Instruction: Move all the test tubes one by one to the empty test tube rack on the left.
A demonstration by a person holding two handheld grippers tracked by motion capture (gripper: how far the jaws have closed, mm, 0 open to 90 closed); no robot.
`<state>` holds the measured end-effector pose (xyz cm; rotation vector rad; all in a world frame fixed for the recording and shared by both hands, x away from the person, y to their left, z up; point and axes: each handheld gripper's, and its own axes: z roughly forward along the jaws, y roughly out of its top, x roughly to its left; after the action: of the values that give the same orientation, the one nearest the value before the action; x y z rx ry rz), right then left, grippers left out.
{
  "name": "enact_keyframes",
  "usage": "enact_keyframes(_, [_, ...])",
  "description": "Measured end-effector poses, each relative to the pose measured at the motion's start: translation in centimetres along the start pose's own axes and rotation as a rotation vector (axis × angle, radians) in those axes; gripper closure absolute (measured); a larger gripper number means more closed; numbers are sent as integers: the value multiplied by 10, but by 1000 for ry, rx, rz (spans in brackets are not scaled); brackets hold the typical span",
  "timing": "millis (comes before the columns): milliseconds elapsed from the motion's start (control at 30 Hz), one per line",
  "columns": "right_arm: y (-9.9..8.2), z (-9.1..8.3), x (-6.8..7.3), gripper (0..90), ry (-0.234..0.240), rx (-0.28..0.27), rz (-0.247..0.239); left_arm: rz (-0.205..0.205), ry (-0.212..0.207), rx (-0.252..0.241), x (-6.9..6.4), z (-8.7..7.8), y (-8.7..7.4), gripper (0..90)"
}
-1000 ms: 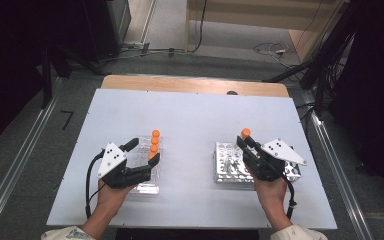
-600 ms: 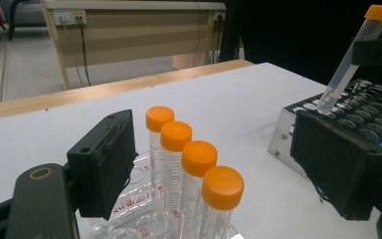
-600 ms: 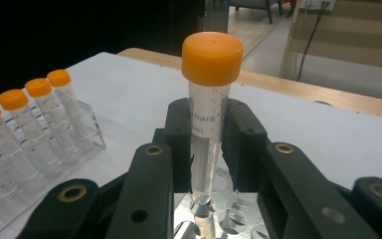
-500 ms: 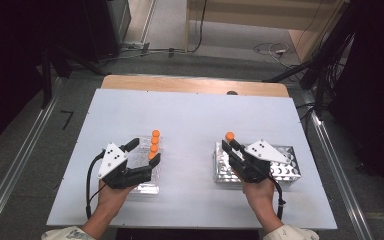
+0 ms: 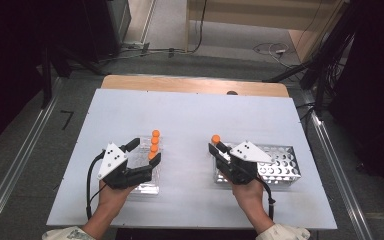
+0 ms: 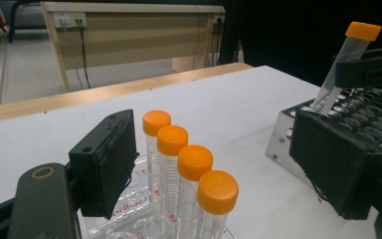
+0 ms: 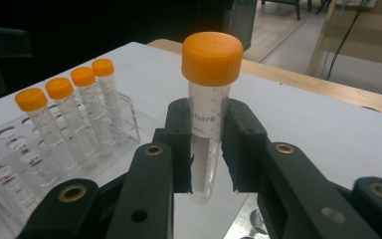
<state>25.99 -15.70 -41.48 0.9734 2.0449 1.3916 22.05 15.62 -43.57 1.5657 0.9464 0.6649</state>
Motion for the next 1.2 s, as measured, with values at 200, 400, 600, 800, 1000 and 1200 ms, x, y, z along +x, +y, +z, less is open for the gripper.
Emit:
enact_keyframes(200, [1, 5, 7, 721, 17, 9, -7, 0, 1, -1, -1, 0, 0, 188])
enact_keyframes(400, [2, 9, 15, 720, 40, 17, -22, 1, -5, -1, -3, 2, 1, 188])
enact_keyframes(600, [2, 14, 23, 721, 63, 26, -37, -1, -9, -4, -6, 3, 3, 194])
enact_keyframes(800, [2, 19, 31, 721, 88, 34, -56, -3, -14, -8, -8, 5, 5, 205])
enact_keyframes(1000, [3, 25, 40, 721, 115, 49, -67, -10, -28, -12, -11, 6, 7, 215])
enact_keyframes(1200, [2, 30, 50, 720, 143, 66, -81, -1, -56, -6, -15, 7, 9, 229])
